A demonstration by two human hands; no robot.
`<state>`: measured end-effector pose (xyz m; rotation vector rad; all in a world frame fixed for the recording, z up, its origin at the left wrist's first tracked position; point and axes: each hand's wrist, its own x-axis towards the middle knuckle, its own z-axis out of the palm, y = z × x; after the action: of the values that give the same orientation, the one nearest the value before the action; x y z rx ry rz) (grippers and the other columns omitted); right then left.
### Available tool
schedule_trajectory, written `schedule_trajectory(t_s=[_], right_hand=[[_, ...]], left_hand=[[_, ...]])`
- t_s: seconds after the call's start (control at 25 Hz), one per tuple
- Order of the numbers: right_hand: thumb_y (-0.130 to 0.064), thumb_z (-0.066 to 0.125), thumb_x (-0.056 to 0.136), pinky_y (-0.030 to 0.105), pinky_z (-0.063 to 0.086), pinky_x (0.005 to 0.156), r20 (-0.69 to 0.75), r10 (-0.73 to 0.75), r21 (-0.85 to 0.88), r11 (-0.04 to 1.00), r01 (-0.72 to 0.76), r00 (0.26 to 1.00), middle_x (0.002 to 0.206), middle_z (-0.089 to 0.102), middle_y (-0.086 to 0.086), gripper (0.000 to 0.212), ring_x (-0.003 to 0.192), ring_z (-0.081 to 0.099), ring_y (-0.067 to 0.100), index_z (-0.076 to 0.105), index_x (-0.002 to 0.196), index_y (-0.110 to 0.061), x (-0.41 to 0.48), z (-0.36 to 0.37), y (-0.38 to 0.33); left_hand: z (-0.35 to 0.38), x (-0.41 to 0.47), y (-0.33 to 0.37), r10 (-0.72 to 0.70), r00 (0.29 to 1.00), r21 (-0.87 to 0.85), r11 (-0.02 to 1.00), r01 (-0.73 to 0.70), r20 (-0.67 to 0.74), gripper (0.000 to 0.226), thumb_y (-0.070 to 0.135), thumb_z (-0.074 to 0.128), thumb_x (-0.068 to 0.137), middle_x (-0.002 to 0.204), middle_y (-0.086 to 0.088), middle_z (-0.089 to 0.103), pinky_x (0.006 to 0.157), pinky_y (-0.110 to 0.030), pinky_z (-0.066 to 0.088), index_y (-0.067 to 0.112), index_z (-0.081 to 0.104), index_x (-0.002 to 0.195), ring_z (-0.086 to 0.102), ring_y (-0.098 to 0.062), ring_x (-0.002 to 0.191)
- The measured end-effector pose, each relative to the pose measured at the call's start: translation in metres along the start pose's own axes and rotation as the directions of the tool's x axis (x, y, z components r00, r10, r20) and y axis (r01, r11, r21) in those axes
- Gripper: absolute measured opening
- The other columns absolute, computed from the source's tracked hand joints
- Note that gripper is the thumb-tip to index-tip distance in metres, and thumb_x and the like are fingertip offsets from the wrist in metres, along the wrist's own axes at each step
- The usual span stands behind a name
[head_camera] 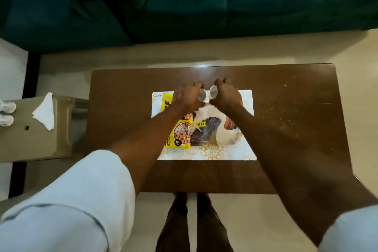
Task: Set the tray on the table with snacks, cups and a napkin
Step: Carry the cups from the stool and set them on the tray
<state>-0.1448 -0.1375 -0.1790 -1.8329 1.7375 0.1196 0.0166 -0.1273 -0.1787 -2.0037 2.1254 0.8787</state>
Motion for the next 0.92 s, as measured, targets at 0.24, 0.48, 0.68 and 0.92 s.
schedule_trajectory(t_s=[0.24,0.48,0.68,0.92], right_hand=[[-0.031,0.083,0.077,0.045,0.055,0.072,-0.024,-0.002,-0.041,0.999,0.001,1.000,0.131,0.049,0.018,0.065,0.098,0.066,0.044,0.052,0.131,-0.012,0.004,0.065,0.020],[-0.037,0.084,0.077,0.045,0.059,0.071,-0.074,-0.016,-0.071,0.997,0.011,0.997,0.126,0.052,0.016,0.067,0.097,0.067,0.041,0.050,0.131,-0.015,0.000,0.071,0.018],[-0.038,0.083,0.079,0.044,0.060,0.073,-0.046,0.014,-0.087,0.996,-0.018,0.999,0.129,0.053,0.015,0.068,0.099,0.068,0.040,0.049,0.134,-0.016,-0.006,0.071,0.010],[-0.036,0.083,0.081,0.042,0.057,0.075,-0.029,0.022,-0.140,0.990,-0.026,0.999,0.134,0.052,0.016,0.067,0.106,0.067,0.040,0.053,0.137,-0.014,-0.011,0.075,0.010]], left_hand=[[0.061,0.001,-0.013,-0.026,1.000,0.043,0.999,0.026,0.007,0.061,0.043,0.083,0.072,0.120,-0.006,0.058,0.073,-0.037,0.047,0.025,0.053,0.122,0.067,-0.035,0.102],[0.069,0.001,-0.019,-0.004,1.000,0.055,0.998,0.005,-0.025,0.054,0.035,0.080,0.073,0.118,-0.007,0.058,0.069,-0.035,0.042,0.023,0.054,0.120,0.066,-0.034,0.102],[0.068,-0.001,-0.021,0.024,1.000,0.071,0.997,-0.023,-0.005,0.055,0.033,0.079,0.074,0.120,-0.008,0.058,0.075,-0.039,0.049,0.023,0.054,0.122,0.065,-0.035,0.105],[0.074,-0.005,-0.024,0.027,0.999,0.055,0.998,-0.026,-0.021,0.058,0.039,0.081,0.074,0.122,-0.007,0.057,0.072,-0.037,0.042,0.024,0.053,0.123,0.062,-0.032,0.110]])
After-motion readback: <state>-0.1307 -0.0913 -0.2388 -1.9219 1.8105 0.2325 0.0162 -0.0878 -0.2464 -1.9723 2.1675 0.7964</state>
